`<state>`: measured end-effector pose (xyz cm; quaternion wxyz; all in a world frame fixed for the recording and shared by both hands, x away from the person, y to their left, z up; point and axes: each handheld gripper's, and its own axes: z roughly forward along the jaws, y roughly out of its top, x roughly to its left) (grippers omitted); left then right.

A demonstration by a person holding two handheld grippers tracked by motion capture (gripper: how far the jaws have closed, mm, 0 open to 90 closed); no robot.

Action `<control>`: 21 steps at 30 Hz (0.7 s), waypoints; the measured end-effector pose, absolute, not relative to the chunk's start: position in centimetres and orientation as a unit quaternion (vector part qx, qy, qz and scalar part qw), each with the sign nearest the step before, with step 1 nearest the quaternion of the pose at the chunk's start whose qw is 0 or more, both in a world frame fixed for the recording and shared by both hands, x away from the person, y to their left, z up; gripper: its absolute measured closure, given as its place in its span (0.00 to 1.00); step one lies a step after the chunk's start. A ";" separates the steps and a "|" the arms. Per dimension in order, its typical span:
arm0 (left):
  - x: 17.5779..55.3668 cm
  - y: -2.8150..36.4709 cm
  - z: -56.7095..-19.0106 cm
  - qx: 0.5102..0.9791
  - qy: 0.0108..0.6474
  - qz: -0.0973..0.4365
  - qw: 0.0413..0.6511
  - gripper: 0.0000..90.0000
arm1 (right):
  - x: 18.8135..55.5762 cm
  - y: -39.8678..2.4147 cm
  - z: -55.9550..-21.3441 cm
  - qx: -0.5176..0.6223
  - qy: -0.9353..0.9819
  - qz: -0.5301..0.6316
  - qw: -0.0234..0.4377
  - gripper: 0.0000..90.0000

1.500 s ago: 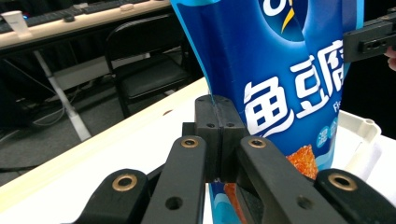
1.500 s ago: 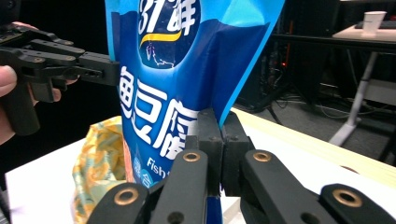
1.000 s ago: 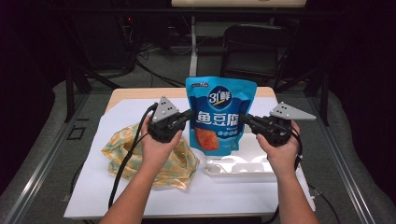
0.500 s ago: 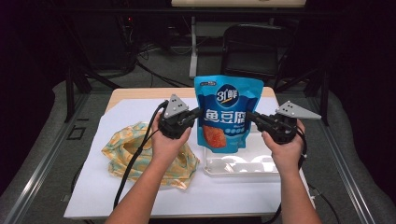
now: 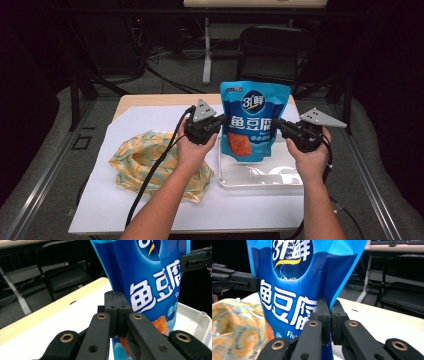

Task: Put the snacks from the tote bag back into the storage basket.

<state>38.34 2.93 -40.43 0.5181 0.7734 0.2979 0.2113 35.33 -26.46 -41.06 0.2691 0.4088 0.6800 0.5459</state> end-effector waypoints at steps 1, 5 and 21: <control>38.5 2.7 -40.6 0.776 0.298 0.209 0.516 1.00 | 35.5 -26.6 -41.3 0.412 0.680 0.543 0.271 0.98; 39.2 2.0 -41.4 0.778 0.302 0.202 0.512 1.00 | 36.0 -27.2 -42.0 0.422 0.679 0.537 0.271 0.97; 40.5 1.5 -43.6 0.789 0.320 0.204 0.484 1.00 | 37.4 -27.2 -44.6 0.431 0.679 0.531 0.267 0.97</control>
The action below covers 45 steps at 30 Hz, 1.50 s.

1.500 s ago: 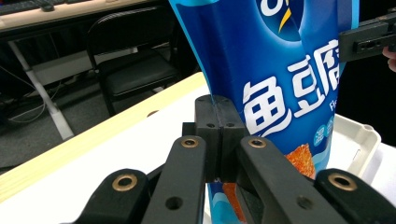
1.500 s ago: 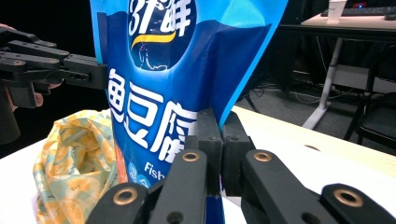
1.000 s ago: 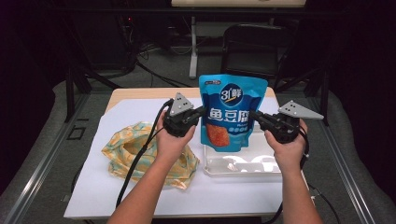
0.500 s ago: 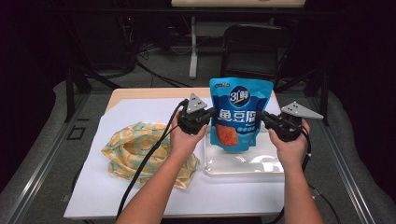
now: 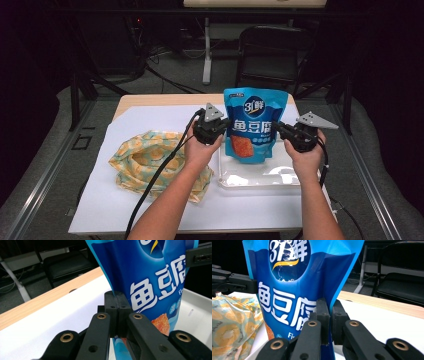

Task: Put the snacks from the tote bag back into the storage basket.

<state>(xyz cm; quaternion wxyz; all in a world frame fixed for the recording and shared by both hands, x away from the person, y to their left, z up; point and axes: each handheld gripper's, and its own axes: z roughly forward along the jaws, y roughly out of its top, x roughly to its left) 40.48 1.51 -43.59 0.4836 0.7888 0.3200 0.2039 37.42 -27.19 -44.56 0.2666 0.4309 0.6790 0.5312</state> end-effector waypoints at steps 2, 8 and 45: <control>40.6 1.5 -43.8 0.789 0.323 0.205 0.481 1.00 | 37.6 -27.1 -44.9 0.430 0.679 0.532 0.267 0.97; 40.7 1.6 -44.6 0.792 0.328 0.202 0.474 1.00 | 37.9 -27.0 -45.7 0.434 0.684 0.525 0.261 0.97; 39.4 3.0 -45.1 0.782 0.331 0.156 0.505 0.72 | 34.7 -28.4 -45.7 0.457 0.680 0.510 0.264 0.62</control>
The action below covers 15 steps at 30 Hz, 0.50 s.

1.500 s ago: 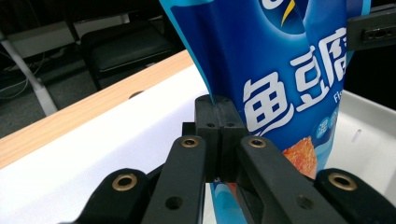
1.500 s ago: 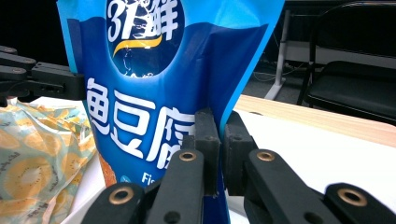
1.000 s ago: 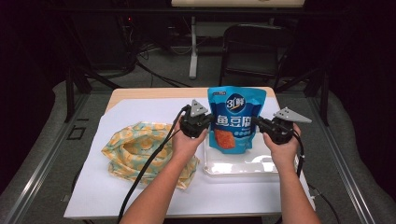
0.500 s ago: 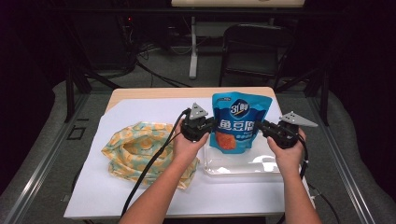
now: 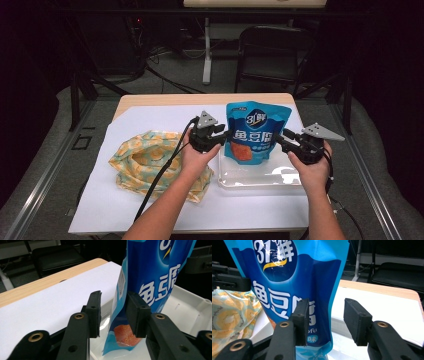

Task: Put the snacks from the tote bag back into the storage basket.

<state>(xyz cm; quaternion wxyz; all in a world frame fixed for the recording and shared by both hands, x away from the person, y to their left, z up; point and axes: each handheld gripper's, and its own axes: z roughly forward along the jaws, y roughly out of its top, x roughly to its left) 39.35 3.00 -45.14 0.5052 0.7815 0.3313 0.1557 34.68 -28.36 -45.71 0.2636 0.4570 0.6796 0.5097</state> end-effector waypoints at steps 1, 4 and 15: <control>39.3 3.1 -45.0 0.781 0.333 0.155 0.505 0.70 | 34.5 -28.4 -45.7 0.457 0.680 0.510 0.264 0.61; 39.0 3.4 -44.6 0.782 0.331 0.155 0.504 0.63 | 34.1 -28.5 -45.5 0.457 0.679 0.510 0.266 0.59; 37.8 4.9 -42.9 0.782 0.320 0.165 0.508 0.52 | 31.9 -28.7 -44.2 0.455 0.674 0.509 0.281 0.45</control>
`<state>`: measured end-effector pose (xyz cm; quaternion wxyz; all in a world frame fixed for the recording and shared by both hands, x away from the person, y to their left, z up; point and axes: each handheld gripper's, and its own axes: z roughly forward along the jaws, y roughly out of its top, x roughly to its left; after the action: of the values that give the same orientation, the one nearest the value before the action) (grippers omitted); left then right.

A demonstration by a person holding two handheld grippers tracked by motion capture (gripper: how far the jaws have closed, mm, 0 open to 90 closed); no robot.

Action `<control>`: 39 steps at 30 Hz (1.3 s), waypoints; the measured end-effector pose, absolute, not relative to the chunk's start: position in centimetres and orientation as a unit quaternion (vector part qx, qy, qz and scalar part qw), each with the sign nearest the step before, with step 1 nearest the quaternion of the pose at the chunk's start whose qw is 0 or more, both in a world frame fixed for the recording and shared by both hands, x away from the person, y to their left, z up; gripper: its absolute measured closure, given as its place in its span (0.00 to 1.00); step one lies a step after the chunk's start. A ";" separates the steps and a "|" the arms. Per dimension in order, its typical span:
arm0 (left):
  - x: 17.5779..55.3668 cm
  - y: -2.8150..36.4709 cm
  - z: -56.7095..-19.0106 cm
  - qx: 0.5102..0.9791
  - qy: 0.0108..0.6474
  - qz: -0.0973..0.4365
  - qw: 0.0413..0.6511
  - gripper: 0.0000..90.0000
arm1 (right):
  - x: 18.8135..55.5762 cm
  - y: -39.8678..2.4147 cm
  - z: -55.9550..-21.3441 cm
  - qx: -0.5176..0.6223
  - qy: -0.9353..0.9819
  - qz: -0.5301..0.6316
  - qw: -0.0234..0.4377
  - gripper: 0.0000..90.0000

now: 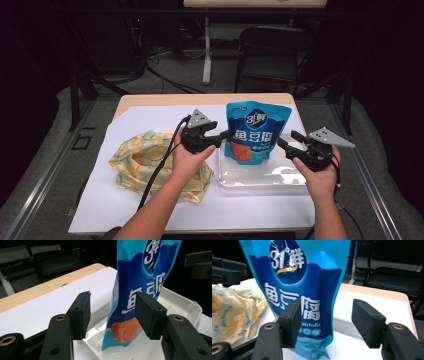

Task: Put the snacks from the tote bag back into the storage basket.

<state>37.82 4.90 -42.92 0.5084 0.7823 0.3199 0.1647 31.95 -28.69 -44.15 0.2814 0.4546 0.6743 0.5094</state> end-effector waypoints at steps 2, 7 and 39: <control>37.6 5.3 -42.6 0.785 0.314 0.171 0.506 0.52 | 31.5 -28.8 -43.8 0.448 0.679 0.504 0.291 0.45; 36.9 6.8 -41.7 0.795 0.301 0.174 0.497 0.53 | 30.6 -28.7 -43.1 0.443 0.684 0.504 0.286 0.45; 31.0 16.7 -43.2 0.780 0.332 0.218 0.483 0.54 | 27.2 -21.6 -47.4 0.391 0.753 0.460 0.263 0.45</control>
<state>31.04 16.75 -43.15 0.4827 0.7805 0.3320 0.2182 27.25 -21.64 -47.42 0.2628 0.3915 0.7525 0.4598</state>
